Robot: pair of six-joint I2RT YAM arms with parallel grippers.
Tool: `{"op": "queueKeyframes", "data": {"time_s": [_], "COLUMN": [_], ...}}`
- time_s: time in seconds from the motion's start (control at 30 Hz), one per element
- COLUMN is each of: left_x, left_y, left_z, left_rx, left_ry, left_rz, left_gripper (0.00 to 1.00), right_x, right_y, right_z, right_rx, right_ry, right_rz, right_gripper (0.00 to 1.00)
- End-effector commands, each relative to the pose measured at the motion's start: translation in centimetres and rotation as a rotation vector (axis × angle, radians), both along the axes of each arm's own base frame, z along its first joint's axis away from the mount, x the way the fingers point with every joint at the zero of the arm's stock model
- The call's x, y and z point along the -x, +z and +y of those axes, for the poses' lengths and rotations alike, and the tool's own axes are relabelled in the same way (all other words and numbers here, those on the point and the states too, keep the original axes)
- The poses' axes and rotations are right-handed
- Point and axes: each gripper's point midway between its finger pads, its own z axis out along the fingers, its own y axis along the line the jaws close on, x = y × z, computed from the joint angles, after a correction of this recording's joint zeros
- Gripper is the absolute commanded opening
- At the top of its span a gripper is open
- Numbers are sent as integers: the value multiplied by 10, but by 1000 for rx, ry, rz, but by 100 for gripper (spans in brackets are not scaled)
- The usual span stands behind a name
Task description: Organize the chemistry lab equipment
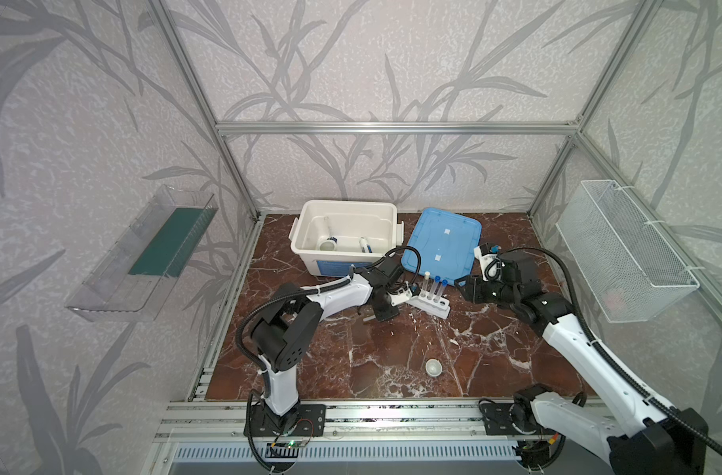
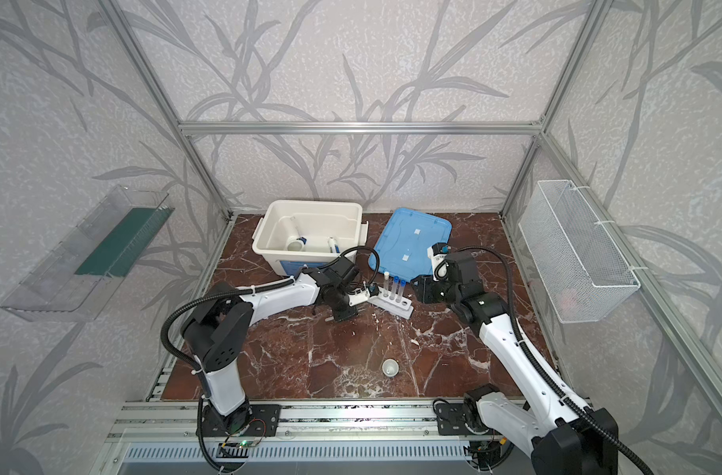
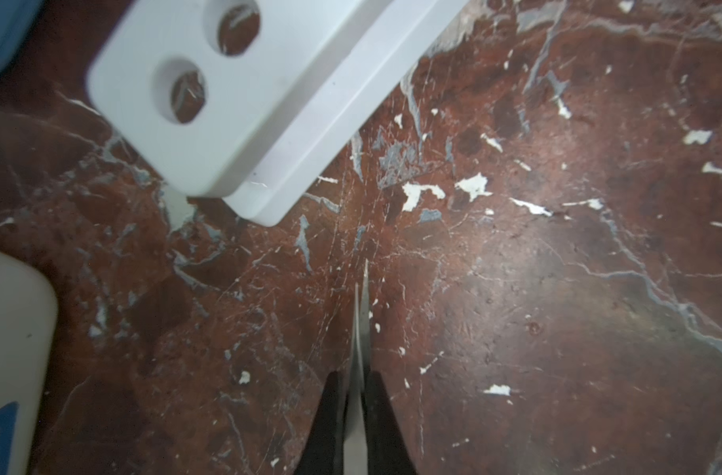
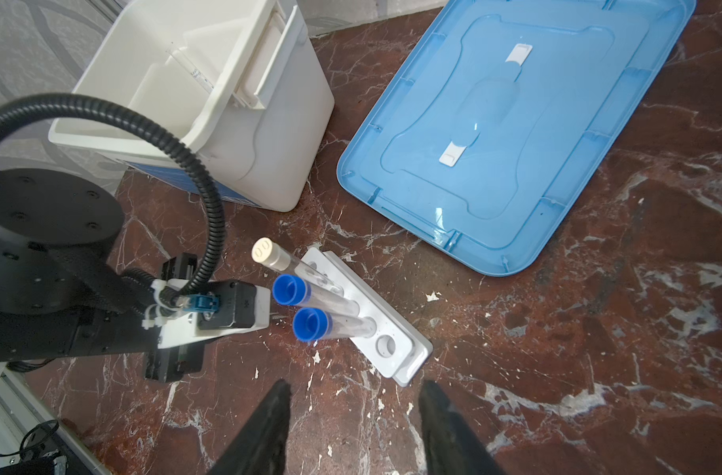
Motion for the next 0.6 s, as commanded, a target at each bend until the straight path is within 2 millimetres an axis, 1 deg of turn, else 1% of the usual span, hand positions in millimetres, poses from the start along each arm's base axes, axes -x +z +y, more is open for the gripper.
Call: {"op": "queueKeyframes", "data": {"time_s": [0.0, 0.17, 0.27, 0.3, 0.4, 0.57], "left_x": [4, 1, -9, -12, -28, -54], "left_y": [27, 63, 88, 101, 137, 189], "left_z": [7, 16, 26, 29, 42, 68], "left_rx": [30, 67, 89, 108, 147, 236], "left_ry": [19, 71, 122, 137, 228, 373], "left_rz": [-25, -92, -176, -203, -288, -367], "left_gripper": [6, 6, 6, 6, 6, 8], "right_x": [0, -1, -1, -1, -1, -1], "right_y": [11, 14, 15, 16, 16, 19], "right_z": [1, 3, 3, 4, 4, 6], "right_rx": [-24, -33, -39, -41, -47, -62], "right_ry": [3, 6, 5, 7, 9, 10], "right_rz": [-28, -33, -33, -33, -35, -40], "right_gripper": [51, 51, 51, 51, 51, 51]}}
